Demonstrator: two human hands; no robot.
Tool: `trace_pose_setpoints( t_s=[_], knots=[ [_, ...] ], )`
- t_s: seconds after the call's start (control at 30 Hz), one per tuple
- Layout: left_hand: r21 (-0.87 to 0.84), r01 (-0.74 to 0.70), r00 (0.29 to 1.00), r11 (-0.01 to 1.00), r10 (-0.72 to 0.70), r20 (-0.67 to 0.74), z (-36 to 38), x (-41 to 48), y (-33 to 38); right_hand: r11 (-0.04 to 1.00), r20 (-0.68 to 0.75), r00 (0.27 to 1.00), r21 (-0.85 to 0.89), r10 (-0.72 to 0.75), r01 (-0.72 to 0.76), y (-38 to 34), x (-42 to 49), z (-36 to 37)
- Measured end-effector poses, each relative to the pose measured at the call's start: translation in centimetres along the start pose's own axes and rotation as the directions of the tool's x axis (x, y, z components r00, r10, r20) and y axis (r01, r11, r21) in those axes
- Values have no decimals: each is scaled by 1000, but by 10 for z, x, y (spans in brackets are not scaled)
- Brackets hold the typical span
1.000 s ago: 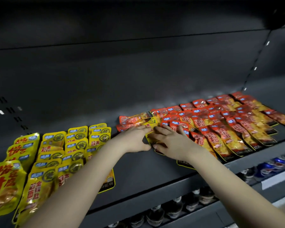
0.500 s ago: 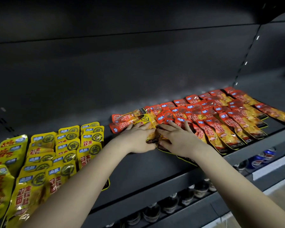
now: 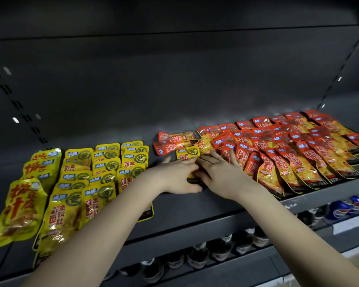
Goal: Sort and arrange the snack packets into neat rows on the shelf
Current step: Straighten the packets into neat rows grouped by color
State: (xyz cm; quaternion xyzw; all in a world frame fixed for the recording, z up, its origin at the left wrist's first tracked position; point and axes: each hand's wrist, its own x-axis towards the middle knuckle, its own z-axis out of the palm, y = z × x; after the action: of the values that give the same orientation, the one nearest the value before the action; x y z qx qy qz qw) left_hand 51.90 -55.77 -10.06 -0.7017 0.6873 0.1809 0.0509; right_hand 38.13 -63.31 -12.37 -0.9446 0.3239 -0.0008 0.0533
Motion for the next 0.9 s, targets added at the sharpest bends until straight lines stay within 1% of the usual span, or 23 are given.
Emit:
trace_pose_setpoints(
  t_s=[0.17,0.43,0.5,0.6,0.7,0.8,0.9],
  knots=[
    [-12,30,999,999,-30,17,5,-19,-5,999,24,999,11,-41,41,-15,1,2],
    [-40,81,996,996,-82,-22,15,-45,-16,993,53,991,7,-120,119,-37,12,5],
    [-52,89,994,995,-92,-56,17,-51,-18,991,59,989,16,-137,136,-41,14,7],
    [-71,99,983,992,-109,-147,17,-58,-19,989,59,988,32,-145,144,-44,15,8],
    [-31,129,969,991,-133,-209,14,-60,-23,989,55,988,31,-143,142,-46,16,8],
    [35,202,963,979,-192,-188,14,-55,-27,991,57,989,11,-135,135,-44,17,10],
    [52,227,966,973,-218,-137,16,-51,-26,992,58,991,12,-123,123,-41,17,13]
  ],
)
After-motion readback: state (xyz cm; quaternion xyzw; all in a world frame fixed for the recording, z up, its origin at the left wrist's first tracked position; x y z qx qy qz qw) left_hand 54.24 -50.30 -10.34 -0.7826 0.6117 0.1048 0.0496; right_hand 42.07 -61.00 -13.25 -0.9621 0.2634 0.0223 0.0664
